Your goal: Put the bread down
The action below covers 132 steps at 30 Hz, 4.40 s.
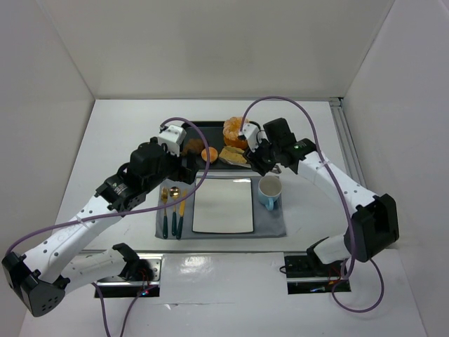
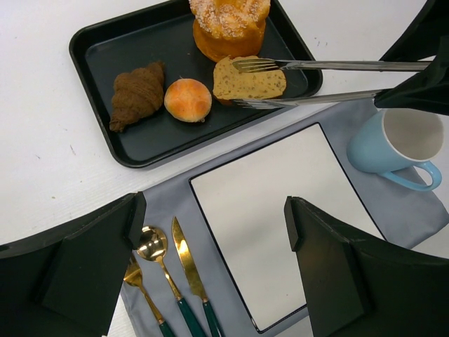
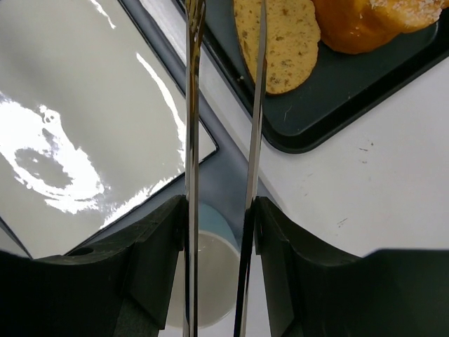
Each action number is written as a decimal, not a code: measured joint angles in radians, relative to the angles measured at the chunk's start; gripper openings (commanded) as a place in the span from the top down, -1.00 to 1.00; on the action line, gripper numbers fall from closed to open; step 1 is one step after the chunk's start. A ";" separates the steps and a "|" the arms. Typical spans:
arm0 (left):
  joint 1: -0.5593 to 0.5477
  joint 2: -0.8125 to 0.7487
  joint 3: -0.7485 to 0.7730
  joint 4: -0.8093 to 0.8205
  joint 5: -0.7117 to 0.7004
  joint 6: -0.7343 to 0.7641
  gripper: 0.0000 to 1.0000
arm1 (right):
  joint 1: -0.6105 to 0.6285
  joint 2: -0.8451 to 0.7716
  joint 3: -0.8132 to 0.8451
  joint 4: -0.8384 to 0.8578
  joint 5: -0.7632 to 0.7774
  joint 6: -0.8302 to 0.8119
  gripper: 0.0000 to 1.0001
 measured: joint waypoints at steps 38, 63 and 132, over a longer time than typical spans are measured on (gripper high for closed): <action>0.000 0.000 0.000 0.000 0.000 0.000 -0.99 | 0.059 0.130 -0.012 0.077 0.104 -0.001 -0.05; 0.000 0.000 0.000 0.000 0.000 0.000 -0.99 | 0.101 0.159 -0.012 0.083 0.285 -0.004 0.08; 0.058 -0.009 -0.018 0.007 -0.034 0.001 -0.99 | 0.107 -0.248 -0.094 -0.289 -0.248 -0.155 1.00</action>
